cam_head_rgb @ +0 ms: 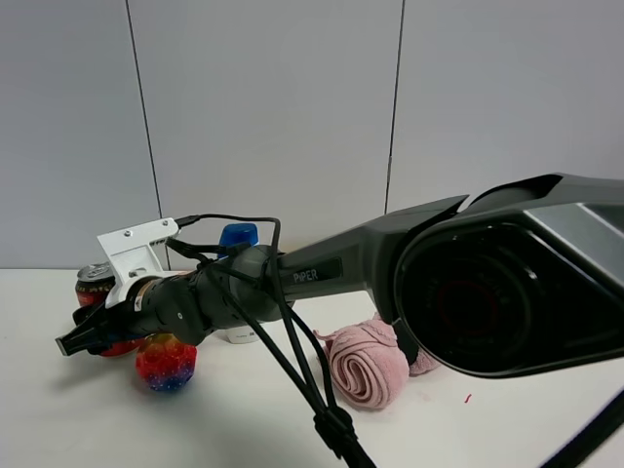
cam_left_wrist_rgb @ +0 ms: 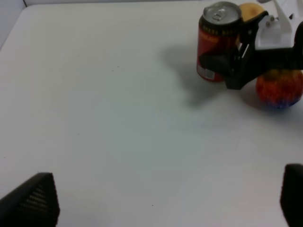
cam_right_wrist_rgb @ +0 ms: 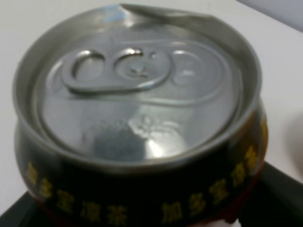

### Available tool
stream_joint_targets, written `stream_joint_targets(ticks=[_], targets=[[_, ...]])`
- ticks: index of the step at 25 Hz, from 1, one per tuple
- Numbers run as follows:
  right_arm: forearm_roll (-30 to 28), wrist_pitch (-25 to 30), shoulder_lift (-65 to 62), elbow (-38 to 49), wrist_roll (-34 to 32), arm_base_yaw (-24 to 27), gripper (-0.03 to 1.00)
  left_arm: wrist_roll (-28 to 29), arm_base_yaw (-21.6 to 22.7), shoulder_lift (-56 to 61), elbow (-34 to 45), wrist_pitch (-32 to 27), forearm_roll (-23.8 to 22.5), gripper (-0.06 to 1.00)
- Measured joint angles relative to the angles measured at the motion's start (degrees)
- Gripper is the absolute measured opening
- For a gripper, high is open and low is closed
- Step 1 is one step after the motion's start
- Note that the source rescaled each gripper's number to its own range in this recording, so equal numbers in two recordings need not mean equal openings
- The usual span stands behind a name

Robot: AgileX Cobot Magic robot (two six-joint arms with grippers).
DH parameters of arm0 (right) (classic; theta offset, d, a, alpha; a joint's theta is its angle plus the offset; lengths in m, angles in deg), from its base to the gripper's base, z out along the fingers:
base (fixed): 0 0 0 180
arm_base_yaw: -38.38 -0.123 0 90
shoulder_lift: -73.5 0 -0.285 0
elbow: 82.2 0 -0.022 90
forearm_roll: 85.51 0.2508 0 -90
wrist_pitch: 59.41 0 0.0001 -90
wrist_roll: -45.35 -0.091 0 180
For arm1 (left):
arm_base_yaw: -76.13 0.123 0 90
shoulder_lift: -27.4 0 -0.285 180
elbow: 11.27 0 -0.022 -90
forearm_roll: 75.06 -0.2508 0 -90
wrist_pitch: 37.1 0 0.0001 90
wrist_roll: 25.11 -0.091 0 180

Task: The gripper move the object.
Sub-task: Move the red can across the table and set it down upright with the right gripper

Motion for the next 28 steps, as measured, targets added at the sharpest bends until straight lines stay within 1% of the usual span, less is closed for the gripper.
stream_joint_targets(ticks=[1,2,3,4,5,7,8,10,13,22,28], targets=[[0.0,-0.2,0.0,0.0,0.0,0.0,0.01,0.0,0.0,0.0,0.0,0.0,0.0,1.0],[0.0,-0.3,0.0,0.0,0.0,0.0,0.06,0.0,0.0,0.0,0.0,0.0,0.0,1.0],[0.0,-1.6,0.0,0.0,-0.1,0.0,0.2,0.0,0.0,0.0,0.0,0.0,0.0,1.0],[0.0,-2.9,-0.1,-0.1,-0.2,0.0,0.37,0.0,0.0,0.0,0.0,0.0,0.0,1.0],[0.0,-4.0,-0.1,-0.3,-0.2,0.0,0.49,0.0,0.0,0.0,0.0,0.0,0.0,1.0],[0.0,-5.2,-0.3,-0.5,-0.5,0.0,0.6,0.0,0.0,0.0,0.0,0.0,0.0,1.0],[0.0,-5.2,-0.3,-0.6,-0.6,0.0,0.63,0.0,0.0,0.0,0.0,0.0,0.0,1.0],[0.0,-5.1,-0.3,-0.6,-0.6,0.0,0.65,0.0,0.0,0.0,0.0,0.0,0.0,1.0],[0.0,-5.1,-0.3,-0.6,-0.6,0.0,0.66,0.0,0.0,0.0,0.0,0.0,0.0,1.0],[-0.7,-4.6,-0.8,-0.6,-0.6,0.0,0.66,0.0,0.0,0.0,0.0,0.0,0.0,1.0],[-1.3,-4.5,-4.2,-0.6,-0.6,0.0,0.66,0.0,0.0,0.0,0.0,0.0,0.0,1.0]])
